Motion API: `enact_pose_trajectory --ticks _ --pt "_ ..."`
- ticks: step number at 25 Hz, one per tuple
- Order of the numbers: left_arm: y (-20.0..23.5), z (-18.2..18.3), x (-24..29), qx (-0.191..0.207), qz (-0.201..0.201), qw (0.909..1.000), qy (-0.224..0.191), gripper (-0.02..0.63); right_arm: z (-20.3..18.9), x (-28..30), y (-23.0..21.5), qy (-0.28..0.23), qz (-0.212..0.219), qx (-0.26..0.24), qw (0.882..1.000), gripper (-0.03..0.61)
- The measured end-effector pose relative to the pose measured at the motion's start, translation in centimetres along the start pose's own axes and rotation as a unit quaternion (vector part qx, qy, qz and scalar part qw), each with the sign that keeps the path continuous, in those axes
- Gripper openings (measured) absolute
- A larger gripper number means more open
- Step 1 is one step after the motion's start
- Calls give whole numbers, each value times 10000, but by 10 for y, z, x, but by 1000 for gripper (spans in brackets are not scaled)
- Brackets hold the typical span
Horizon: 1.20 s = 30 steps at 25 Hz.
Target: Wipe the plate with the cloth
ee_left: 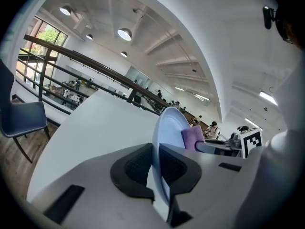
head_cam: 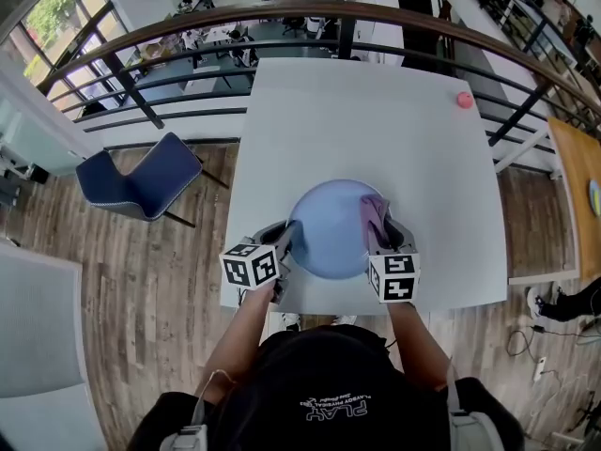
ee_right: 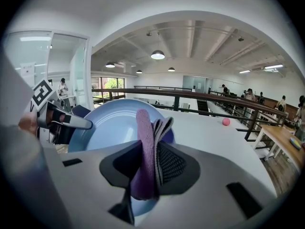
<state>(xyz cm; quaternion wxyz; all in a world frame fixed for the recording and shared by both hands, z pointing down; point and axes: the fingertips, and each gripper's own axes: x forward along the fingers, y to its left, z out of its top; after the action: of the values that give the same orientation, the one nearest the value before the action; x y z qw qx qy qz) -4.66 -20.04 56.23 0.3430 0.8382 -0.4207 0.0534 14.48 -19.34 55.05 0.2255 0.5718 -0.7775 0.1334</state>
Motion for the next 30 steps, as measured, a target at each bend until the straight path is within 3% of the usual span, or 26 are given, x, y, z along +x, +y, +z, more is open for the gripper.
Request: enact_pose_trajectory --ticks 16,24,30 --pt "4 1 8 -100 119 9999 -32 29 3 2 119 4 1619 9 9868 106" --pt "5 3 2 -204 157 9996 -68 29 -16 -3 144 255 1922 -32 9810 106" --pt "3 0 0 -212 98 9997 -36 29 -24 -2 137 311 1757 -223 9837 106"
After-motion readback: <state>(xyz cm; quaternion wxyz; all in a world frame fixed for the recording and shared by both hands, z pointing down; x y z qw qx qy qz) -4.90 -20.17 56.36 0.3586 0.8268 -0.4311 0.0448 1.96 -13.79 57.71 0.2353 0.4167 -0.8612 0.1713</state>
